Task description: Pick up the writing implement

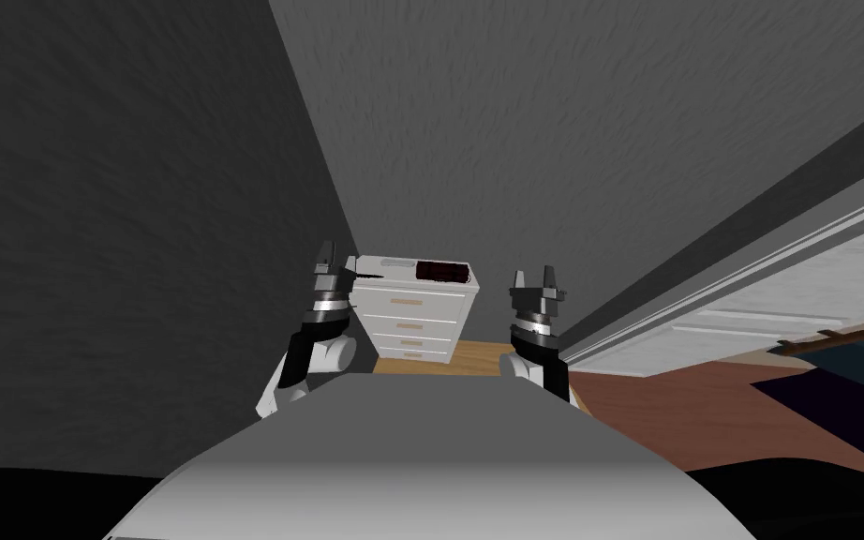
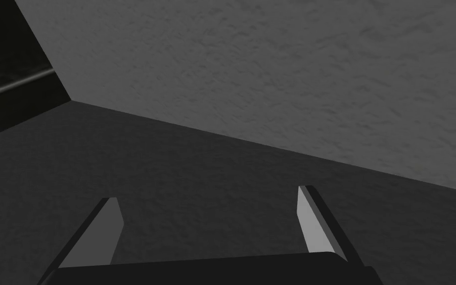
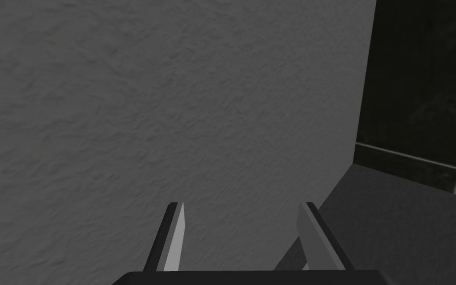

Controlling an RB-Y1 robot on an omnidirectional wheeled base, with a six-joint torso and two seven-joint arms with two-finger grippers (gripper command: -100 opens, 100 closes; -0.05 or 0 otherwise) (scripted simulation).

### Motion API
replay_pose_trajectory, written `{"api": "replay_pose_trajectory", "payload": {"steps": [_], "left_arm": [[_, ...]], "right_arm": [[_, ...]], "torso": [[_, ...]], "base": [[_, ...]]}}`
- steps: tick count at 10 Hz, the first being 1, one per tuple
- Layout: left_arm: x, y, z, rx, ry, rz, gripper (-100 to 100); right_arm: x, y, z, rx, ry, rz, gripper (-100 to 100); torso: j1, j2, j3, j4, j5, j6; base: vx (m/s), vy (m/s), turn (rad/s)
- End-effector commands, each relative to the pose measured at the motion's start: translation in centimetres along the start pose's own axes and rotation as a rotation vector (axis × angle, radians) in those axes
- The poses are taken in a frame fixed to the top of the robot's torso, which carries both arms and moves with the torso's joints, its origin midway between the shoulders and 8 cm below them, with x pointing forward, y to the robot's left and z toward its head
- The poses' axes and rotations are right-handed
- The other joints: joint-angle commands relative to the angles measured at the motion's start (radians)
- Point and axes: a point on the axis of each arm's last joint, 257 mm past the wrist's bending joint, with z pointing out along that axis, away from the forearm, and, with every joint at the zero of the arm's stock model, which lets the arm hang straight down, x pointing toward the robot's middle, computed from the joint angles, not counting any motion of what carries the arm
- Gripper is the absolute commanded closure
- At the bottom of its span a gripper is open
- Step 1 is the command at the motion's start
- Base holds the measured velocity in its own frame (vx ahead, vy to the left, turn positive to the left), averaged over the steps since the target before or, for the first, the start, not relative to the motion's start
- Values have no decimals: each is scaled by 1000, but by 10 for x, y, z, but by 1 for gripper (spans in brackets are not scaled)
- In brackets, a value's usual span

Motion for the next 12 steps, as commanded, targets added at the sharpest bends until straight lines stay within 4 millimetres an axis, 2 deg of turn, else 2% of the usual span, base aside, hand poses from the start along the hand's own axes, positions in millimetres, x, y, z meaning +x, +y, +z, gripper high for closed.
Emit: {"api": "replay_pose_trajectory", "payload": {"steps": [1,6,7,8,9,10,12], "left_arm": [[3,5,3,-18,10,-12,-100],[25,28,29,-82,65,-89,-100],[26,32,29,-100,67,-89,-100],[33,36,39,-105,84,-115,-100],[35,43,38,-135,87,-114,-100],[43,47,48,-141,103,-140,-100],[44,55,47,-173,107,-139,-100]], "right_arm": [[0,0,0,0,0,0,0],[0,0,0,0,0,0,0],[0,0,0,0,0,0,0],[0,0,0,0,0,0,0],[0,0,0,0,0,0,0],[0,0,0,0,0,0,0],[0,0,0,0,0,0,0]], "torso": [[0,0,0,0,0,0],[0,0,0,0,0,0],[0,-1,0,0,0,0],[0,-1,0,0,0,0],[0,-1,0,0,0,0],[0,-1,0,0,0,0],[1,-1,0,0,0,0]], "base": [[-16,-28,38],[-11,-31,62],[-7,-25,45],[-8,-30,79],[-6,-26,39],[-9,-20,72],[-5,-12,16]]}}
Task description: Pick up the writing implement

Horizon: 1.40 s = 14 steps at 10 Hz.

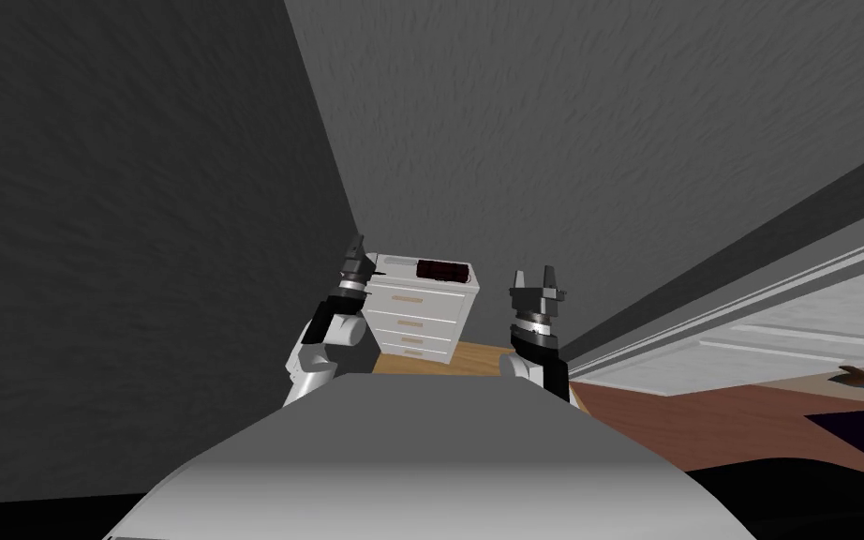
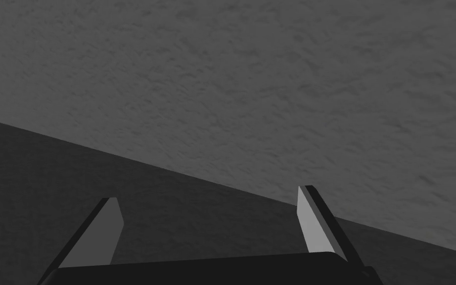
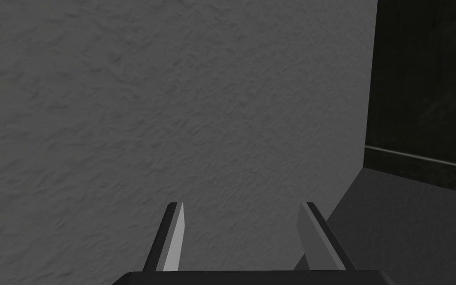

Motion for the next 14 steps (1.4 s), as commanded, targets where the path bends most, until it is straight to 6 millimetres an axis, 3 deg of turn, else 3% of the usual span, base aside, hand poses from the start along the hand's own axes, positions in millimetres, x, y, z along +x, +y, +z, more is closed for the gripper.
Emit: {"api": "replay_pose_trajectory", "payload": {"steps": [1,5,8,10,11,13,14], "left_arm": [[7,8,12,-27,18,-24,-100],[15,26,25,-97,40,-47,-100],[29,43,48,-162,71,-87,-100],[31,51,49,-199,75,-86,-100],[37,57,60,-222,88,-104,-100],[39,64,60,-256,91,-103,-100],[45,70,71,-280,102,-119,-100]], "right_arm": [[0,0,0,0,0,0,0],[0,0,0,0,0,0,0],[0,0,0,0,0,0,0],[0,0,0,0,0,0,0],[0,0,0,0,0,0,0],[0,0,0,0,0,0,0],[0,0,0,0,0,0,0]], "torso": [[0,0,0,0,0,0],[0,0,0,0,0,0],[1,0,0,0,0,0],[1,0,0,0,0,0],[1,0,0,0,0,0],[1,0,0,0,0,0],[1,0,0,0,0,0]], "base": [[-5,-8,76],[-5,-9,32],[-6,0,51],[-2,1,13],[-2,8,55],[-1,4,14],[0,13,43]]}}
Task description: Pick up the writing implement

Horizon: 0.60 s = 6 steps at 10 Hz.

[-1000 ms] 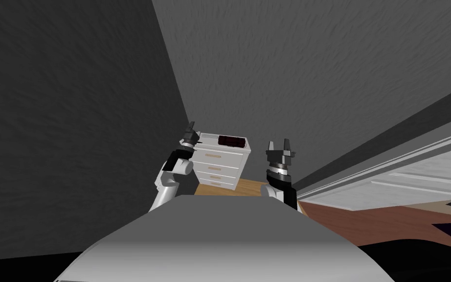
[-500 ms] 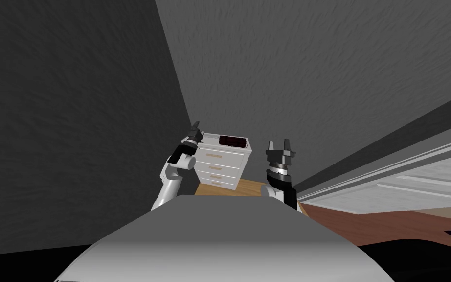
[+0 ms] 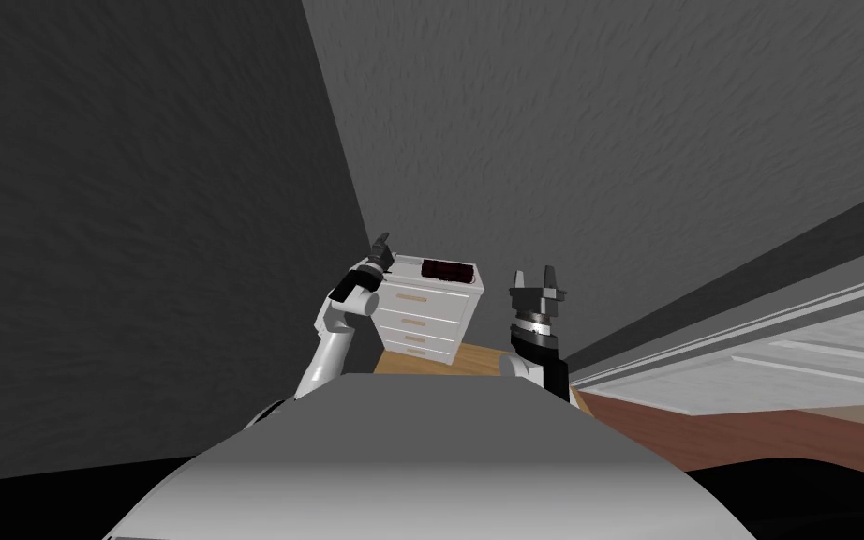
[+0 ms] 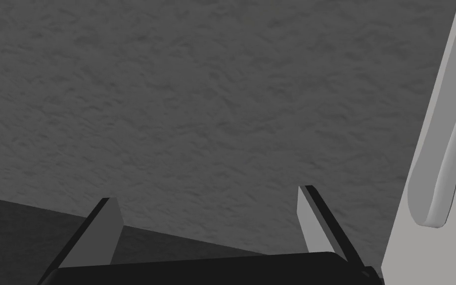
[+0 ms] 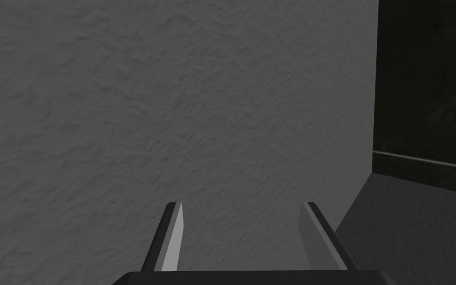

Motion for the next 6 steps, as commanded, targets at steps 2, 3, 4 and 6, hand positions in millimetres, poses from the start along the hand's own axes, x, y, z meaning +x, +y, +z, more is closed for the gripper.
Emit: {"api": "replay_pose_trajectory", "payload": {"steps": [2,3,4,6], "left_arm": [[2,9,7,-54,6,-8,-100],[6,12,19,-76,15,-24,-100],[8,12,21,-88,18,-23,-100],[10,26,31,-147,21,-38,-100]], "right_arm": [[0,0,0,0,0,0,0],[0,0,0,0,0,0,0],[0,0,0,0,0,0,0],[0,0,0,0,0,0,0]], "torso": [[0,0,0,0,0,0],[0,0,0,0,0,0],[0,0,0,0,0,0],[0,0,0,0,0,0]], "base": [[-1,9,11],[-2,17,39],[-1,18,20],[1,15,14]]}}
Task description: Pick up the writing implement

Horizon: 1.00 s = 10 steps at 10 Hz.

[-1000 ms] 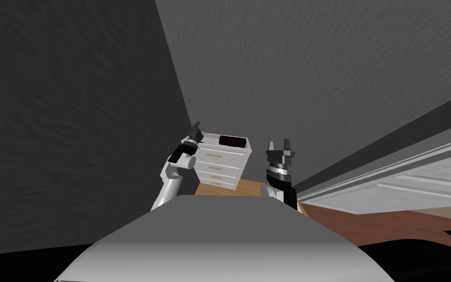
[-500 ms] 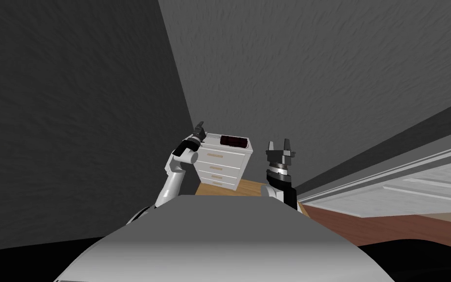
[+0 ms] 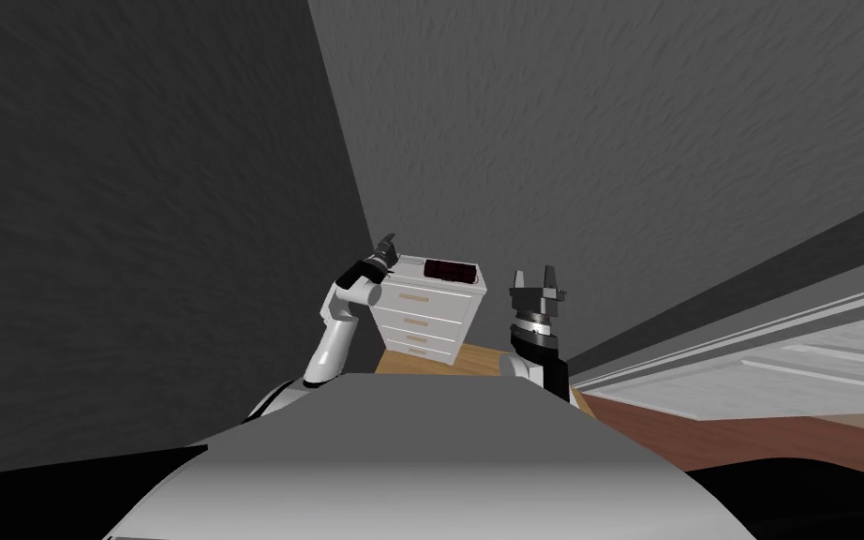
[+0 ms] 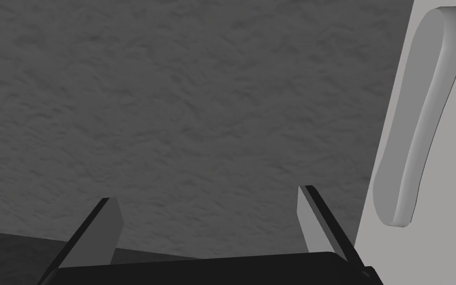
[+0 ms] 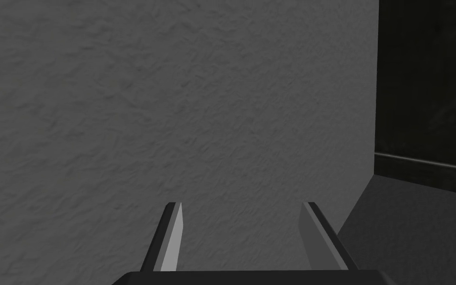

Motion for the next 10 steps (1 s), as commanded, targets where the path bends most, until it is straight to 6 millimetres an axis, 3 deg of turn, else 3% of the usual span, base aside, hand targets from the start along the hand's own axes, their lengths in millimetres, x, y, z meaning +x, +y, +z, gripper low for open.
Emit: {"api": "replay_pose_trajectory", "payload": {"steps": [1,10], "left_arm": [[6,3,11,-35,7,-6,-100],[18,33,44,-252,12,-39,-100]], "right_arm": [[0,0,0,0,0,0,0],[0,0,0,0,0,0,0]], "torso": [[0,0,0,0,0,0],[0,0,0,0,0,0]], "base": [[0,24,18],[3,25,8]]}}
